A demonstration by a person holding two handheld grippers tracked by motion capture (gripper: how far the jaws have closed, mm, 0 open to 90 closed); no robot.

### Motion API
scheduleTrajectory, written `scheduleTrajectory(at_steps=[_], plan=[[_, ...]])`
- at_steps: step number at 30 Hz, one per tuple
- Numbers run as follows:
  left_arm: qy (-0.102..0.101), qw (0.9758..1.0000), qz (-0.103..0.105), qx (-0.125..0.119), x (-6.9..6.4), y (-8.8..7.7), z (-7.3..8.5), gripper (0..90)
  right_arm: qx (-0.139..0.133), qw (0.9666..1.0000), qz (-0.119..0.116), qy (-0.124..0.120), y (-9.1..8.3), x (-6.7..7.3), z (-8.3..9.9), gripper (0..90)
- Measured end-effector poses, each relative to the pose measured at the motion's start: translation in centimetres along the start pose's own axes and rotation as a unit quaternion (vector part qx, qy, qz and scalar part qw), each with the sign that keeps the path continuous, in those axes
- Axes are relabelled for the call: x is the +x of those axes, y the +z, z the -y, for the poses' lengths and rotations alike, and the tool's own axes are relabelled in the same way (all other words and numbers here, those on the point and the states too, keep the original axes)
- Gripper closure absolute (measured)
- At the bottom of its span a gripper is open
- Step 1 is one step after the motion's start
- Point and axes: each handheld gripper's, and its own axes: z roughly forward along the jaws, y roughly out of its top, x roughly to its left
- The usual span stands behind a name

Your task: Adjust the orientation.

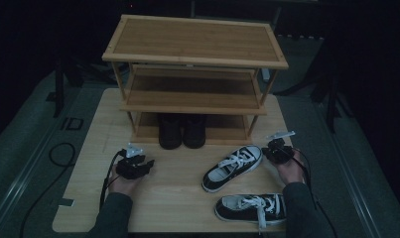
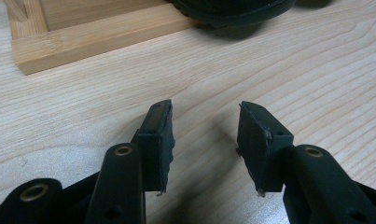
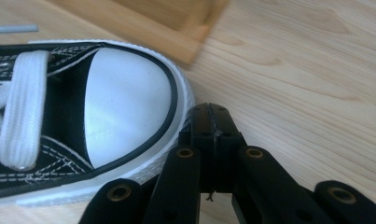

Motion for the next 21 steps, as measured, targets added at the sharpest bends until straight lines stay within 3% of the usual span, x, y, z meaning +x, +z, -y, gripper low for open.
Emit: scheduleTrajectory(at_steps=[9, 12, 21], plan=[[-0.003, 1.0, 0.002, -0.004, 0.0, 0.0, 0.1, 56.0, 0.007, 0.9984, -0.02, -0.052, 0.2, 2.4, -1.2, 90.0], [-0.003, 1.0, 0.002, -0.004, 0.1, 0.0, 0.1, 56.1, -0.001, 0.998, -0.032, -0.054, -0.3, 2.4, -1.1, 90.0], [-0.004, 1.0, 0.002, -0.005, 0.1, 0.0, 0.1, 56.1, 0.003, 0.9968, -0.036, -0.071, -2.7, 2.0, 0.0, 86.3]])
